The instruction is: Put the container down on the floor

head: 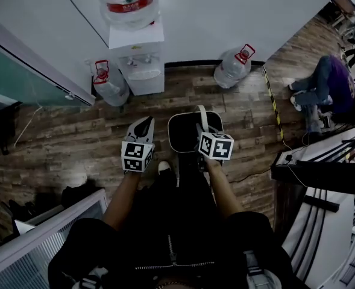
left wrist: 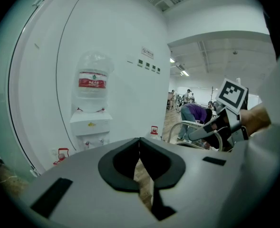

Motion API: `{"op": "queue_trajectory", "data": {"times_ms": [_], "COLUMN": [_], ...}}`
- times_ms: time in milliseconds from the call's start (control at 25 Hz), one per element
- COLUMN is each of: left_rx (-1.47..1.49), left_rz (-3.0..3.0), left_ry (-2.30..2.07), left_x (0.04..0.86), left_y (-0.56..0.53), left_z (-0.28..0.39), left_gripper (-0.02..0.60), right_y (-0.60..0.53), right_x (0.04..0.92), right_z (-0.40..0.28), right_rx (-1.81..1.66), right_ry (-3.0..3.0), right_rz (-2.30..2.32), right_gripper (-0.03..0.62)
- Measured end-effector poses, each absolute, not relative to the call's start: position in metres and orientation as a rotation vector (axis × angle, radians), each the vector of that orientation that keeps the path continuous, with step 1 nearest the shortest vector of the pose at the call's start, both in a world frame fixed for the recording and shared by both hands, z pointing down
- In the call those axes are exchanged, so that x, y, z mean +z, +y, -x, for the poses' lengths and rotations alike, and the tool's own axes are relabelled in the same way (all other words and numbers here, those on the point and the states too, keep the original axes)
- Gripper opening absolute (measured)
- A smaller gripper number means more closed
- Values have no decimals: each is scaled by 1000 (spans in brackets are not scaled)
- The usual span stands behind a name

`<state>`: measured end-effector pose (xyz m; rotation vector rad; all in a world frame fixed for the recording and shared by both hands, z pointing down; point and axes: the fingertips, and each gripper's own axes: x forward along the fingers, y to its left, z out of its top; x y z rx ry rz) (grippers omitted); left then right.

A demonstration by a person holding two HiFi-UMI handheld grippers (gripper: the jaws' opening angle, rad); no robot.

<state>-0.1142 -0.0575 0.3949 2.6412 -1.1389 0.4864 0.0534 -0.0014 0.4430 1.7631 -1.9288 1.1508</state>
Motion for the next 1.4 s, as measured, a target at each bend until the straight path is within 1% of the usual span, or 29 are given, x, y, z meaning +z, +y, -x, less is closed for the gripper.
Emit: {"op": "queue_trajectory", "data": {"times_ms": [400,960,1400], "left_rx": [517,538,576], "left_rz": [-2609,-2537,-2485], "left_ry": [-1170,-1257,-1298], "left_x": [402,403,408], "left_y": [-97,-187,-228], "left_z": [93,46,3], "left_gripper": [15,15,15], "right_y": [-45,-140,-192], "right_x": [451,464,471], "right_z": [-73,-122,-158], "right_rx": [1200,1223,1237], "right_ry": [-1954,-1963,-1986], "right_rz": [-1732,-1649,-1568], "right_gripper": [11,11,11]}}
